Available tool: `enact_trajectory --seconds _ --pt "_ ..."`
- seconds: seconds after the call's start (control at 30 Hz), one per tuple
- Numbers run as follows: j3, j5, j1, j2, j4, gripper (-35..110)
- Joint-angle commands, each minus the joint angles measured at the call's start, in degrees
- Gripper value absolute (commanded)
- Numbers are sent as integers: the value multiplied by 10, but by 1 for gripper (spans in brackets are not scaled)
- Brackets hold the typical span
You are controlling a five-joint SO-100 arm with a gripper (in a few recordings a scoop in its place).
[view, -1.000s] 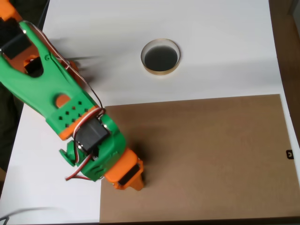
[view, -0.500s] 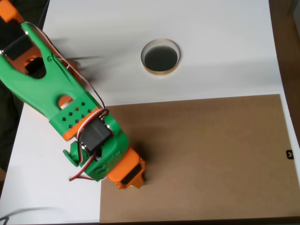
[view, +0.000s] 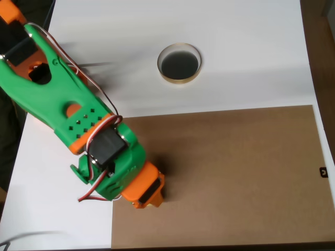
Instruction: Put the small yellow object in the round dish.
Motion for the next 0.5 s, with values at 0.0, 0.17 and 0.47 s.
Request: enact_trajectory --seconds 0.0,0.17,0.47 --pt "-55 -18 -30 64 26 0" --pt "-63 -37 -72 90 53 0" --pt "-88 -49 -171 123 99 0"
